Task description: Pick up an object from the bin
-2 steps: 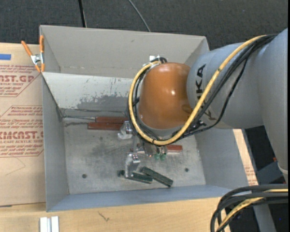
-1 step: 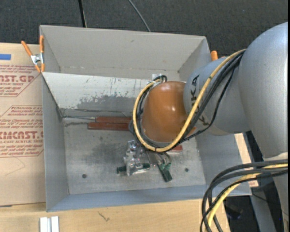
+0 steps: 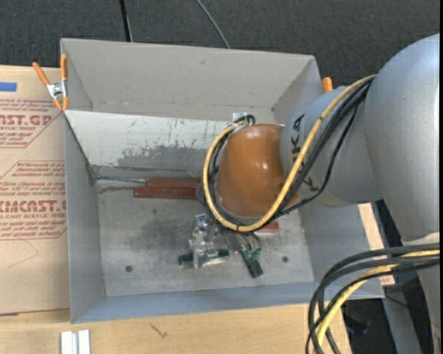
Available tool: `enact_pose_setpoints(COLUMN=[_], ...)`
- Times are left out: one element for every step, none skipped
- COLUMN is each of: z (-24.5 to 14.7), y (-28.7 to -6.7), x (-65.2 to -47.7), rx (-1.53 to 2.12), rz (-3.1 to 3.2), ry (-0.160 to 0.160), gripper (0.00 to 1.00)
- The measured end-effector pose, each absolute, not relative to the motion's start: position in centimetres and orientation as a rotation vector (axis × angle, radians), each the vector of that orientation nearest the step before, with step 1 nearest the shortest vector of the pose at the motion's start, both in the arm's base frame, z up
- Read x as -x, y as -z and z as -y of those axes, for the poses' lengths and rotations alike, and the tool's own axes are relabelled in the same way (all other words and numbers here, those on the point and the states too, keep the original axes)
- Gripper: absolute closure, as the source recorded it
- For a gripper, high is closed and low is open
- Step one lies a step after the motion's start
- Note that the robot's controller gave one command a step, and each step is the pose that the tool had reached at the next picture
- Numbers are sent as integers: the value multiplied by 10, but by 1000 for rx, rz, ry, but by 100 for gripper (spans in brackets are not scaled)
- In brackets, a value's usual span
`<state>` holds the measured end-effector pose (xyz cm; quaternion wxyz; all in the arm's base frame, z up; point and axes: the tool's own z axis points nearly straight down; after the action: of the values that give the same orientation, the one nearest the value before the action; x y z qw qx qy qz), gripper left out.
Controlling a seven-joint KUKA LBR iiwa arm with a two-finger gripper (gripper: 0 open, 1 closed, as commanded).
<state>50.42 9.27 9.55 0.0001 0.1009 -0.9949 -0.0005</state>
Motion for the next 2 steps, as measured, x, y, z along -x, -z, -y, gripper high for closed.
enact_pose_setpoints(z=[-56,-56], y=[-183,-183], x=[-532,-532], rx=[-179,-179], rz=[3138,3138], ry=[2,2], gripper=[100,100])
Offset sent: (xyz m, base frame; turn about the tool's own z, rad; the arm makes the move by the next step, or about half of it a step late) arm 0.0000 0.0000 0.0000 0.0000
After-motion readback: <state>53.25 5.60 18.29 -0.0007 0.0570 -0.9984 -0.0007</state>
